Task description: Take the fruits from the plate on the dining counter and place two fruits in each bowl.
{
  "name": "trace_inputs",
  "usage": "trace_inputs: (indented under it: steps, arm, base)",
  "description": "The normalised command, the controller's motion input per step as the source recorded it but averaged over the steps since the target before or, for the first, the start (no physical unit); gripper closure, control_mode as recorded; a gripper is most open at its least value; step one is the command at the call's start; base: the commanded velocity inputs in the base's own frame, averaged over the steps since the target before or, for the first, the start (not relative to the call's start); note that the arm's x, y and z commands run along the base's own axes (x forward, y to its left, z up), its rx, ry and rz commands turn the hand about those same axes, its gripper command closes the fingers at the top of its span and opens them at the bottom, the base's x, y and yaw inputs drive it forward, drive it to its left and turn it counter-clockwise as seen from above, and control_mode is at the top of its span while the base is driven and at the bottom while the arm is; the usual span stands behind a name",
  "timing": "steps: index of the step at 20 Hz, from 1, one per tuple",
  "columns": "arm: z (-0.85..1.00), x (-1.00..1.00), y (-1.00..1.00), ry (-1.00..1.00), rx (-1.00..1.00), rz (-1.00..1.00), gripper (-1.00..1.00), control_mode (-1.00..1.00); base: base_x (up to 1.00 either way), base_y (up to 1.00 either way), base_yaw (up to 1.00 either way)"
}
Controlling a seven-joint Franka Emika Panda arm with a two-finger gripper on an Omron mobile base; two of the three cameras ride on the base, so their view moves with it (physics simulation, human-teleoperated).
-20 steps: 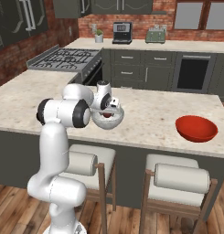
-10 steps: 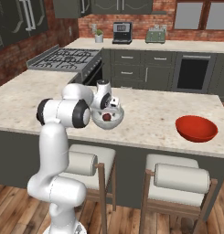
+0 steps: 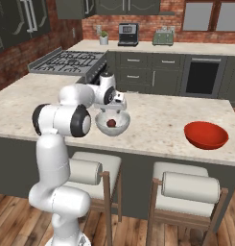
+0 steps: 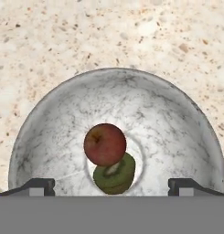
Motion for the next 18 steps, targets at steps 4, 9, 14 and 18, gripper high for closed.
trace_inputs:
  steps: [4, 9, 14, 18]
  arm:
    - [0.44, -0.36, 0.22, -0.01, 0.00, 0.08, -1.00, -1.00]
    - [0.42, -0.29, 0.36, -0.01, 0.00, 0.11, -1.00, -1.00]
    - [0.33, -0.19, 0.51, 0.00, 0.00, 0.13, -1.00, -1.00]
    - [0.04, -0.25, 0.72, 0.00, 0.00, 0.14, -1.00, -1.00]
  base:
    - [0.00, 0.00, 0.00]
    - [0.00, 0.00, 0.00]
    - [0.00, 0.00, 0.00]
    - [0.00, 0.00, 0.00]
